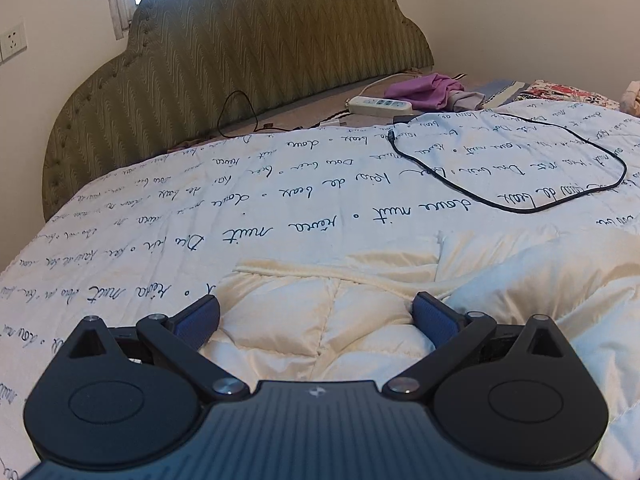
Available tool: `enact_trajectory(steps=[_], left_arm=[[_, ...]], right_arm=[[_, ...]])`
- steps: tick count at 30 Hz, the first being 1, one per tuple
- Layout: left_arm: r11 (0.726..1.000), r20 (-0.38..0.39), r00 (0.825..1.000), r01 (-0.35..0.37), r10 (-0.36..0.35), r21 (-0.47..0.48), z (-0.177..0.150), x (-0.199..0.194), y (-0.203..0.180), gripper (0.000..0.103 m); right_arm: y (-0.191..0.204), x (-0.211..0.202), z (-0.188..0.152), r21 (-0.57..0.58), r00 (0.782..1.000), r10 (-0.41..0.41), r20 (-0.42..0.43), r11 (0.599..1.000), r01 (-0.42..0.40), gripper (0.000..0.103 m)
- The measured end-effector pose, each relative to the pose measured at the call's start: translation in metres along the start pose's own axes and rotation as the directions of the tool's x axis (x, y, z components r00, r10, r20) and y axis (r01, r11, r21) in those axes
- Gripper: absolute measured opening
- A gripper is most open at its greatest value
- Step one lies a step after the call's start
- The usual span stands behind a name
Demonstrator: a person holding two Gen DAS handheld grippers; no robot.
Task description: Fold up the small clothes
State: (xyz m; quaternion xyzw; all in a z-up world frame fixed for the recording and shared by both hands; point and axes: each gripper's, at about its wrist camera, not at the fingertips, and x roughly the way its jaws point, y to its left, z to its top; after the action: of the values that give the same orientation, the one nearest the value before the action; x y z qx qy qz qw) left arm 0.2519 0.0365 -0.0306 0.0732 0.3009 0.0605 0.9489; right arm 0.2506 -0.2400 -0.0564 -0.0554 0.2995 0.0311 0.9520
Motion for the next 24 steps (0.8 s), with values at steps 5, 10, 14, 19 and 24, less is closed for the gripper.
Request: enact_trajectory(steps=[5,10,14,19,24], left_arm=[[1.000,0.007,1.000,0.006,-0.006,-0.017,-0.004,0.000,0.001,0.103],[1.000,0.014,1.000,0.002,-0.002,-0.017,-0.006,0.000,0.000,0.103],[1.000,0.022,1.000,-0.002,0.002,-0.019,-0.008,0.000,0.000,0.103],[1.000,0.033,0.999,-0.007,0.008,-0.019,-0.010,-0.001,-0.001,0.103],[1.000,0.036,0.999,-0.009,0.010,-0.017,-0.010,-0.001,-0.001,0.103]], right_arm=[[0.000,0.000,-0.003,0.000,1.000,-0.007,0.022,1.000,0.007,0.103],[0.001,-0.001,-0.006,0.004,0.999,-0.008,0.039,1.000,0.008,0.103],[0.000,-0.001,-0.008,0.007,0.999,-0.008,0.052,1.000,0.008,0.103],[0.001,-0.001,-0.009,0.008,0.998,-0.011,0.065,1.000,0.011,0.103],[0.000,-0.002,-0.011,0.013,0.997,-0.009,0.071,1.000,0.008,0.103]])
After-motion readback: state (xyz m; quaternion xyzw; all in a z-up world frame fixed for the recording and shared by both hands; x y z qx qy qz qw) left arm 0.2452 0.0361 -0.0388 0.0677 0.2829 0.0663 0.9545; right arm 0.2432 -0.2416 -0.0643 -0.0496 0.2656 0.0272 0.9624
